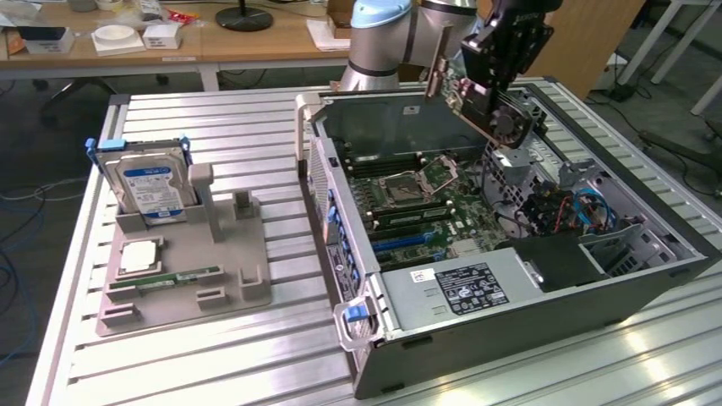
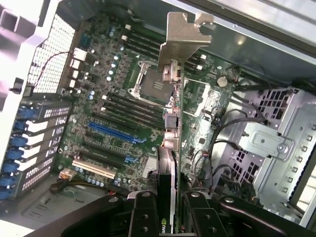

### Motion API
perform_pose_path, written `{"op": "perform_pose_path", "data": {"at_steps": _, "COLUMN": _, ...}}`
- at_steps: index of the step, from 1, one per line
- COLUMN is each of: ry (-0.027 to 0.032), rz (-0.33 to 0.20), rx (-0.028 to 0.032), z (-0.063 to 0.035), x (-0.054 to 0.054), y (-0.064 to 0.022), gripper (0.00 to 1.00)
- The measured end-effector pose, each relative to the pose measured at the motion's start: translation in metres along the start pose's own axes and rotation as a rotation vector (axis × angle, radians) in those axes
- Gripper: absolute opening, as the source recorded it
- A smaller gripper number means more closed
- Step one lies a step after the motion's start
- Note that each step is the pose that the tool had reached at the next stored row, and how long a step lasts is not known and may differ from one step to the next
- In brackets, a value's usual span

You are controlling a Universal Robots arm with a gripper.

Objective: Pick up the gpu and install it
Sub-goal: 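Insert the gpu into the slot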

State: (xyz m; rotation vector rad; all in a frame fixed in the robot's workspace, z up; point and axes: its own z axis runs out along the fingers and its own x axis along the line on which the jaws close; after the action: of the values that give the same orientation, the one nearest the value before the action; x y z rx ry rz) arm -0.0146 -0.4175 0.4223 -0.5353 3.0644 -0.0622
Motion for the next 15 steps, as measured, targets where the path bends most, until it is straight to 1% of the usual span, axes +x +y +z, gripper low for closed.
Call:
{"op": "perform_pose_path", "data": {"at_steps": 6, "ry": -0.0027, "rz": -0.058, "rx": -0.0014, "z": 0.0001, "x": 0.0, "y": 0.0, "gripper": 0.26}}
{"op": "perform_pose_path", "data": {"at_steps": 15, "ry": -0.0075, "rz": -0.166, "rx": -0.004, "z": 0.0006, "x": 0.0, "y": 0.0, "gripper": 0.26}}
